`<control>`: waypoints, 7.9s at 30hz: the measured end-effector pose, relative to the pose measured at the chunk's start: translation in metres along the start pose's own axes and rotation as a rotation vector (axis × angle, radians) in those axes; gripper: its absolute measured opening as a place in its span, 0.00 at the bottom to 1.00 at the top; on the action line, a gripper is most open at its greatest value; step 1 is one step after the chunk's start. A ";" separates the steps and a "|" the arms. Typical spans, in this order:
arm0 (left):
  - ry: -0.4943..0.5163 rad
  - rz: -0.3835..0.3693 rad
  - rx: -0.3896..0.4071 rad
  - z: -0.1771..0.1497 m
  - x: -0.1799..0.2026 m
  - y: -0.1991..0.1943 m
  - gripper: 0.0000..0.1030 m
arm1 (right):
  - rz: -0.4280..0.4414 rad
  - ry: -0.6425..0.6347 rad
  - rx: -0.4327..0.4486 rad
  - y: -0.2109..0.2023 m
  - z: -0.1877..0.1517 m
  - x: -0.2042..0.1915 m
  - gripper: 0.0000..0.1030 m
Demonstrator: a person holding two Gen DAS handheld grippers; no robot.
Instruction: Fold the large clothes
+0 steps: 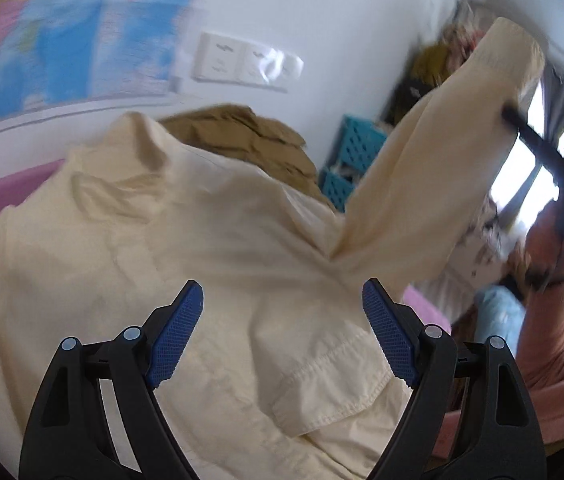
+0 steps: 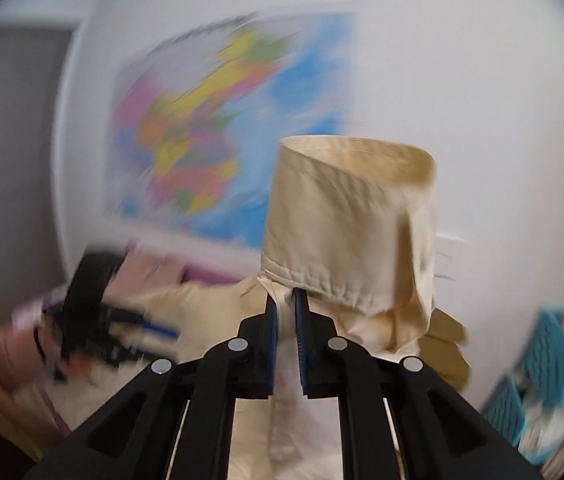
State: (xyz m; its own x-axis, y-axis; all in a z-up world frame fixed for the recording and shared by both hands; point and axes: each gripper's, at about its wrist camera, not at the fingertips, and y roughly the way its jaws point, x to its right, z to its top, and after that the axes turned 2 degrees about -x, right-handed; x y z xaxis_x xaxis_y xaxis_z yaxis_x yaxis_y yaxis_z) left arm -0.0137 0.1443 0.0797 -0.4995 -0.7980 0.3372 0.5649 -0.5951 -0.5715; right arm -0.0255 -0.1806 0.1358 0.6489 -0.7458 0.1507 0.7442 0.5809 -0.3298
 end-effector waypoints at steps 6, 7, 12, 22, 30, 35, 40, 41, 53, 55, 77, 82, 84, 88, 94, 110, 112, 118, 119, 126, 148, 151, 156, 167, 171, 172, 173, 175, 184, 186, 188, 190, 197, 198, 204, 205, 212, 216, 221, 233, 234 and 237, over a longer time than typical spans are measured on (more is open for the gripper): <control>-0.140 0.031 0.092 -0.017 -0.058 -0.052 0.79 | 0.115 -0.152 -0.185 0.105 -0.022 -0.076 0.12; -0.154 0.033 0.097 -0.020 -0.065 -0.057 0.79 | 0.122 -0.169 -0.214 0.122 -0.030 -0.085 0.17; -0.216 0.058 0.084 -0.037 -0.100 -0.073 0.80 | 0.194 -0.168 -0.361 0.176 -0.059 -0.109 0.53; -0.074 0.137 -0.112 -0.019 -0.095 -0.006 0.87 | 0.120 0.163 -0.296 0.111 -0.053 0.016 0.70; 0.094 0.188 -0.328 -0.004 -0.085 0.072 0.88 | -0.005 0.644 -0.481 0.130 -0.139 0.164 0.69; 0.194 0.186 -0.439 -0.016 -0.077 0.099 0.56 | 0.053 0.788 -0.549 0.156 -0.178 0.177 0.69; 0.210 0.203 -0.400 -0.023 -0.075 0.085 0.19 | 0.096 0.730 -0.558 0.182 -0.173 0.160 0.15; 0.190 0.206 -0.379 -0.022 -0.078 0.077 0.18 | 0.076 0.681 -0.548 0.182 -0.164 0.156 0.09; 0.211 0.292 -0.350 -0.035 -0.074 0.046 0.53 | -0.226 0.492 -0.381 0.161 -0.100 0.158 0.01; 0.190 0.263 -0.349 -0.030 -0.078 0.047 0.67 | -0.177 0.524 -0.431 0.172 -0.111 0.158 0.03; 0.013 0.236 -0.386 -0.015 -0.109 0.088 0.29 | 0.004 0.207 -0.636 0.231 -0.142 0.078 0.01; -0.017 0.220 -0.337 -0.015 -0.107 0.071 0.29 | -0.039 0.191 -0.536 0.218 -0.115 0.070 0.00; -0.029 0.214 -0.328 -0.016 -0.108 0.066 0.30 | -0.064 0.164 -0.488 0.210 -0.099 0.068 0.01; 0.000 0.226 -0.340 -0.026 -0.111 0.058 0.37 | -0.070 0.152 -0.520 0.211 -0.102 0.071 0.82; 0.018 0.264 -0.380 -0.031 -0.114 0.071 0.39 | -0.044 0.204 -0.646 0.229 -0.142 0.082 0.58; -0.099 0.253 -0.316 -0.050 -0.128 0.038 0.33 | 0.021 0.110 -0.580 0.224 -0.115 0.042 0.62; -0.098 0.259 -0.312 -0.053 -0.125 0.036 0.34 | -0.002 0.077 -0.606 0.232 -0.124 0.034 0.62; -0.086 0.267 -0.309 -0.058 -0.122 0.032 0.34 | -0.023 0.062 -0.574 0.245 -0.109 0.039 0.75; -0.081 0.273 -0.309 -0.058 -0.121 0.033 0.35 | -0.017 0.050 -0.579 0.249 -0.107 0.040 0.77; -0.077 0.267 -0.318 -0.059 -0.122 0.038 0.37 | 0.112 -0.006 -0.733 0.279 -0.119 0.044 0.16; -0.117 0.254 -0.264 -0.058 -0.130 0.028 0.39 | 0.117 -0.094 -0.690 0.270 -0.069 0.043 0.01; -0.139 0.259 -0.226 -0.054 -0.133 0.019 0.38 | 0.087 -0.093 -0.625 0.270 -0.048 0.045 0.01; -0.200 0.289 -0.167 -0.051 -0.147 0.001 0.38 | 0.081 -0.046 -0.564 0.287 -0.034 0.039 0.01; -0.093 0.291 -0.291 -0.055 -0.133 0.026 0.64 | 0.027 0.129 -0.607 0.250 -0.064 0.063 0.65; -0.066 0.297 -0.313 -0.052 -0.129 0.037 0.64 | 0.113 0.137 -0.591 0.193 -0.076 0.046 0.64; -0.059 0.297 -0.317 -0.052 -0.129 0.039 0.64 | 0.065 0.056 -0.629 0.190 -0.089 0.034 0.62; -0.049 0.297 -0.324 -0.052 -0.127 0.041 0.64 | 0.028 0.017 -0.674 0.188 -0.104 0.031 0.52; -0.041 0.282 -0.337 -0.053 -0.126 0.045 0.74 | -0.023 0.036 -0.785 0.187 -0.139 0.041 0.48; -0.047 0.296 -0.225 -0.047 -0.114 -0.001 0.82 | -0.022 0.218 -0.615 0.142 -0.102 0.059 0.57; -0.048 0.325 -0.173 -0.049 -0.110 -0.030 0.83 | 0.029 0.206 -0.561 0.133 -0.085 0.048 0.62; -0.050 0.358 -0.140 -0.056 -0.108 -0.055 0.85 | 0.097 0.164 -0.531 0.139 -0.074 0.023 0.62; -0.062 0.387 -0.127 -0.064 -0.107 -0.071 0.88 | 0.186 0.127 -0.528 0.157 -0.068 -0.004 0.62; -0.104 0.467 -0.198 -0.121 -0.103 -0.096 0.88 | 0.292 0.071 -0.727 0.229 -0.098 -0.077 0.62; -0.110 0.480 -0.205 -0.130 -0.103 -0.102 0.88 | 0.284 0.061 -0.752 0.236 -0.103 -0.083 0.62; -0.162 0.492 -0.221 -0.168 -0.110 -0.124 0.88 | 0.357 0.076 -0.681 0.222 -0.084 -0.104 0.65; -0.155 0.495 -0.223 -0.171 -0.108 -0.124 0.87 | 0.372 0.078 -0.653 0.217 -0.077 -0.108 0.69; -0.118 0.512 -0.243 -0.167 -0.117 -0.129 0.19 | 0.513 0.075 -0.600 0.214 -0.055 -0.147 0.71; -0.206 0.442 -0.148 -0.134 -0.139 -0.170 0.14 | 0.587 0.098 -0.560 0.219 -0.046 -0.158 0.71; -0.208 0.360 -0.073 -0.085 -0.135 -0.201 0.14 | 0.707 0.109 -0.460 0.218 -0.024 -0.184 0.74; -0.087 0.422 -0.128 -0.089 -0.103 -0.179 0.61 | 0.860 0.070 -0.529 0.246 -0.034 -0.257 0.79; -0.069 0.420 -0.150 -0.100 -0.098 -0.175 0.62 | 0.851 0.086 -0.536 0.246 -0.038 -0.249 0.79; -0.003 0.423 -0.209 -0.124 -0.082 -0.156 0.66 | 0.815 0.137 -0.548 0.242 -0.045 -0.223 0.79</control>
State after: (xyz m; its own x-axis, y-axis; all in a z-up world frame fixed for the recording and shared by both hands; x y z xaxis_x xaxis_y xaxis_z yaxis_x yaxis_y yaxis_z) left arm -0.1425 0.3141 0.0487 -0.2518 -0.9668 0.0440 0.5744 -0.1859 -0.7972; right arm 0.0028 0.1119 -0.0196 0.8804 -0.2367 -0.4111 -0.1199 0.7275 -0.6756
